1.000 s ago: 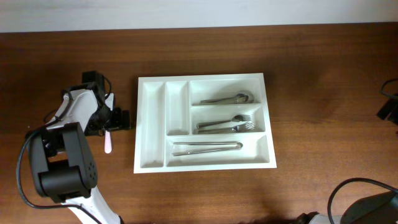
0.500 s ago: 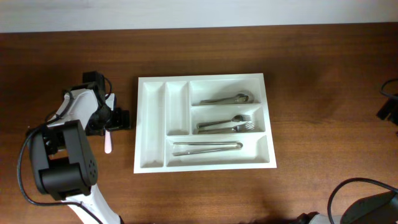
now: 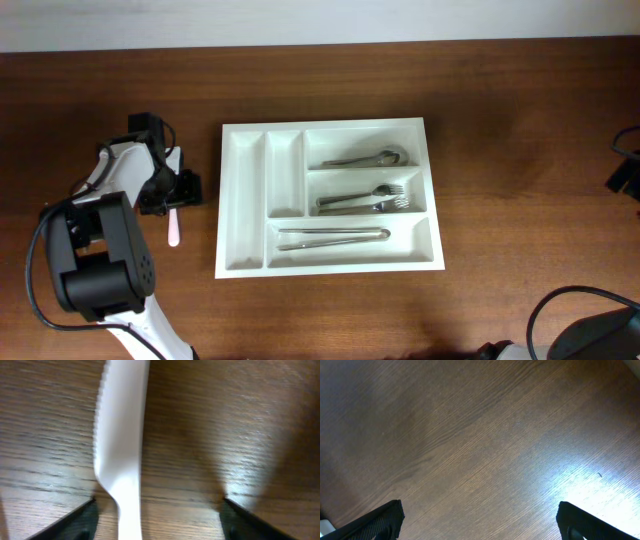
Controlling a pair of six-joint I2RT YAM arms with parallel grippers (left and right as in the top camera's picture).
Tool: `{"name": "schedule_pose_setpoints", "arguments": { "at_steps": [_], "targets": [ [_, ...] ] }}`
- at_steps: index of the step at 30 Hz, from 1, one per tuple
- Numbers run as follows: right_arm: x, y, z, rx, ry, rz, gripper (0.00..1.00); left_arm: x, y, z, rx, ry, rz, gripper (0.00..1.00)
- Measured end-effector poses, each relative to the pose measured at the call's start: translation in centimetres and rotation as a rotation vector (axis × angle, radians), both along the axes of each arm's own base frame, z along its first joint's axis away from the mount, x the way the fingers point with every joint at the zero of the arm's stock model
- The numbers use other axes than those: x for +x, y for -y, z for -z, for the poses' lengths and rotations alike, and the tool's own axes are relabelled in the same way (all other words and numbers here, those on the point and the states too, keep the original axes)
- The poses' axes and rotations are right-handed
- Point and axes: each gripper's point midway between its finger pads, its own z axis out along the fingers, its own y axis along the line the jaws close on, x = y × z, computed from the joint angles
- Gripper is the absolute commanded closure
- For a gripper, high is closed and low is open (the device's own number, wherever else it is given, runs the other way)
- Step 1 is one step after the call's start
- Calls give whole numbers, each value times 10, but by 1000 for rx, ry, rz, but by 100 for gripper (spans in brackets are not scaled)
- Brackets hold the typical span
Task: Pack container
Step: 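Move the left gripper left over the white plastic knife and grasp it, then carry the knife with the left gripper into the tray's narrow left compartment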
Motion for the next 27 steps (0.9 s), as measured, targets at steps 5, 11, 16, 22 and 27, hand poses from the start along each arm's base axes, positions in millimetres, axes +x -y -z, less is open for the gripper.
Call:
{"name": "schedule_pose_setpoints", "arguments": {
  "at_steps": [5, 11, 16, 22, 27],
  "targets": [
    [0, 0, 0, 0, 0, 1, 1, 1, -6, 0, -6, 9, -14, 70],
    [0, 0, 0, 0, 0, 0, 1, 0, -5, 0, -17, 5, -14, 85],
    [0, 0, 0, 0, 0, 1, 1, -4, -1, -2, -42, -33, -14, 98],
    [0, 0, 0, 0, 0, 1, 1, 12, -2, -18, -51, -14, -14, 98],
    [0, 0, 0, 0, 0, 1, 1, 37, -4, -49, -42, 53, -8, 98]
  ]
}}
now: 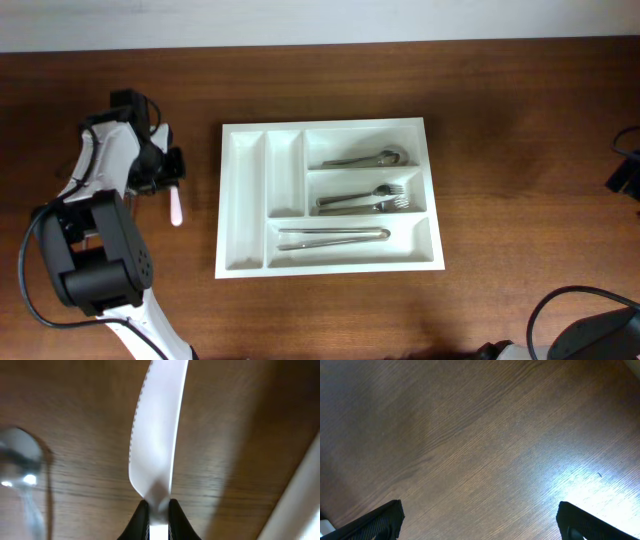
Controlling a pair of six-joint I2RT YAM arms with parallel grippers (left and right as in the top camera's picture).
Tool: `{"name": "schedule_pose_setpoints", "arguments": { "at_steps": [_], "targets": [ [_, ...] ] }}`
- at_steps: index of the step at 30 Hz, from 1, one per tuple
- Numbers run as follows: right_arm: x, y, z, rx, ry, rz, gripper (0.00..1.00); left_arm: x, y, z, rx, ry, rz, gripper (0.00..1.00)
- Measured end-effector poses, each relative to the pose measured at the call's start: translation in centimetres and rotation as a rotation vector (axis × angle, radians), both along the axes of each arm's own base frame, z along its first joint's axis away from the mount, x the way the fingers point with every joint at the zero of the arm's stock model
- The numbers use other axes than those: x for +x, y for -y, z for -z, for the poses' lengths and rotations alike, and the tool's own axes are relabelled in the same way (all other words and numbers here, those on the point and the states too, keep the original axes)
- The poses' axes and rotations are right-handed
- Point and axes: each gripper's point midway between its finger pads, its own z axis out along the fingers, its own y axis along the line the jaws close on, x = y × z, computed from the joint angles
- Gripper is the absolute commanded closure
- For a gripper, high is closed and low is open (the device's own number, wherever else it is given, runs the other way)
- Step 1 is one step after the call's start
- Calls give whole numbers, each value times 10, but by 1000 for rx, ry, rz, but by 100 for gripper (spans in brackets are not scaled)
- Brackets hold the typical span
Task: Pack container
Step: 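Carry the knife with the left gripper into the tray's narrow left compartment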
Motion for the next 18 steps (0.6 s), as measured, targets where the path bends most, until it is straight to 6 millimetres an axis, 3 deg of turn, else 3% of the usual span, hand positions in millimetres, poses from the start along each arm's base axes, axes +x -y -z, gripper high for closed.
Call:
{"name": "schedule_pose_setpoints", "arguments": {
  "at_steps": [5, 8, 12, 18],
  "targets": [
    [0, 0, 0, 0, 1, 0, 1, 21, 11, -35, 10, 54, 35, 98],
    [0, 0, 0, 0, 0, -1, 1, 36, 34, -57, 15, 101, 92, 98],
    [0, 0, 0, 0, 0, 0, 1, 46, 89, -72, 1, 146, 196, 93],
    [0, 0, 0, 0, 0, 0, 1, 31, 181, -73, -49, 133, 281, 92]
  ]
}}
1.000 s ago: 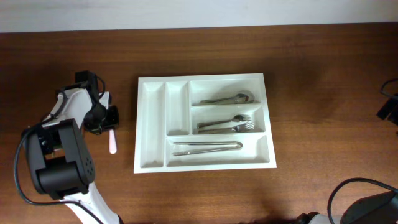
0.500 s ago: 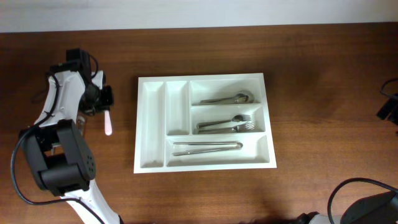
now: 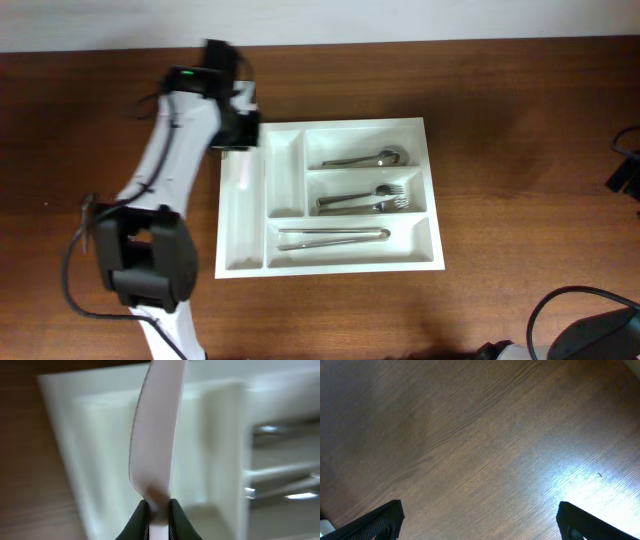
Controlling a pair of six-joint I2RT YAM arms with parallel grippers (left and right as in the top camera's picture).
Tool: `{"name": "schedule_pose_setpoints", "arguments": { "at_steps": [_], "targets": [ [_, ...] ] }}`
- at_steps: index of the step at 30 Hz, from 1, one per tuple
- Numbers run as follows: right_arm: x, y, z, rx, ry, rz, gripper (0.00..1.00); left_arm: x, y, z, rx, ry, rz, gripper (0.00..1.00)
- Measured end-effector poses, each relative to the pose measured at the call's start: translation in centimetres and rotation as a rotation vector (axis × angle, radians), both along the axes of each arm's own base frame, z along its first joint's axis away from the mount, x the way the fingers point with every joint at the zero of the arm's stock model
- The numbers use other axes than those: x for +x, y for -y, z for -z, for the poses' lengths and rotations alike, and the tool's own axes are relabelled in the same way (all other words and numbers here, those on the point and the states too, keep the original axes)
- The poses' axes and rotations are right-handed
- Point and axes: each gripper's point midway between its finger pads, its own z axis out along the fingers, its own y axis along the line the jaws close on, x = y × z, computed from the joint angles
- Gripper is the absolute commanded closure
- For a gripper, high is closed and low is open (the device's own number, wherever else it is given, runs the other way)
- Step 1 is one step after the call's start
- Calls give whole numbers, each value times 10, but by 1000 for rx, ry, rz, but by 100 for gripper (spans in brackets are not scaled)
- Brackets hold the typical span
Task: Pack container
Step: 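Carry the knife with the left gripper into the tray's narrow left compartment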
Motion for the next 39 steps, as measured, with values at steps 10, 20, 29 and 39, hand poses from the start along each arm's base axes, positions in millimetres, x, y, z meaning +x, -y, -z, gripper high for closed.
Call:
{"name": "schedule_pose_setpoints", "arguments": {
  "at_steps": [10, 20, 29, 39],
  "targets": [
    [0, 0, 0, 0, 0, 0, 1, -26, 65, 1, -28, -35, -10, 89],
    [0, 0, 0, 0, 0, 0, 1, -27, 64, 1, -37, -52, -84, 83],
    [0, 0, 0, 0, 0, 0, 1, -23, 60, 1, -15, -32, -98, 62],
    [0, 0, 0, 0, 0, 0, 1, -20, 47, -4, 25, -24, -74, 42]
  ]
}}
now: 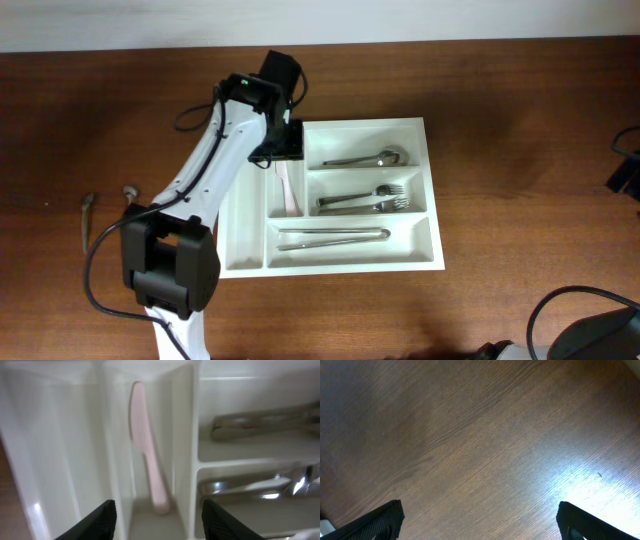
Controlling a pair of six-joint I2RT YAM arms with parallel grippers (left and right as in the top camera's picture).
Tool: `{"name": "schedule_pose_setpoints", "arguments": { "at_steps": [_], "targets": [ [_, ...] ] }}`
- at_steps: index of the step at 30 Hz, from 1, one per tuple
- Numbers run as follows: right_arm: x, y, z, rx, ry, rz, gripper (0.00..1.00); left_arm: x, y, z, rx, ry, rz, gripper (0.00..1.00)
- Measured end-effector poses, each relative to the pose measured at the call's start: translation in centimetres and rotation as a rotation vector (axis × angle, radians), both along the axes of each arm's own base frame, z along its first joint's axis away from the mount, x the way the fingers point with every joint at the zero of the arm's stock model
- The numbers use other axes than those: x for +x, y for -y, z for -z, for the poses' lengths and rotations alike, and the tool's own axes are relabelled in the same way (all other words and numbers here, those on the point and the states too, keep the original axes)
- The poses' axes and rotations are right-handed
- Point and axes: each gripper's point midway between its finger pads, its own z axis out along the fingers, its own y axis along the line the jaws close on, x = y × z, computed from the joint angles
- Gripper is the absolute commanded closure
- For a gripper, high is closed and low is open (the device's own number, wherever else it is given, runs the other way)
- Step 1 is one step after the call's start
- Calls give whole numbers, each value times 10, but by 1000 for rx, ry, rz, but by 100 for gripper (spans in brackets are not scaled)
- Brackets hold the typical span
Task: Pack container
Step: 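Carry the knife with the left gripper into the tray's narrow left compartment, then release the knife and move the left gripper over a silver spoon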
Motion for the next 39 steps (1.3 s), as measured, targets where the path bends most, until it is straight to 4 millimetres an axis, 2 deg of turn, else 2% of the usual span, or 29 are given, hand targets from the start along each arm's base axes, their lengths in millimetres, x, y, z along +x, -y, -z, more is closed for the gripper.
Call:
{"name": "schedule_pose_setpoints", "arguments": {
  "at_steps": [3, 4, 7, 8, 10, 13, 21, 25, 27, 30, 39],
  "targets": [
    [0, 0, 0, 0, 0, -1, 1, 4, -18, -16, 37, 8, 5, 42],
    [0, 0, 0, 0, 0, 0, 1, 5, -29, -24, 66, 11, 2, 30],
    [0, 0, 0, 0, 0, 0, 1, 10, -70, -42, 180, 28, -16, 15],
    [0, 0, 0, 0, 0, -1, 1, 9, -89, -45, 236, 22, -29, 2],
    [0, 0, 0, 0, 0, -1, 1, 3, -125, -49, 342, -13, -59, 1],
    [0, 0, 0, 0, 0, 0, 1, -4, -169, -51, 413, -54, -119, 1],
    [0, 0, 0, 0, 0, 0, 1, -5, -252, -47, 312, -67, -337, 1],
    [0, 0, 0, 0, 0, 0, 1, 1, -285, -42, 217, -22, -391, 1],
    [0, 0, 0, 0, 0, 0, 1, 4, -295, -35, 187, -9, -372, 1],
    [0, 0, 0, 0, 0, 0, 1, 3, -299, -20, 160, -15, -325, 1],
    [0, 0, 0, 0, 0, 0, 1, -22, -287, 32, 122, -130, -168, 1]
  ]
}}
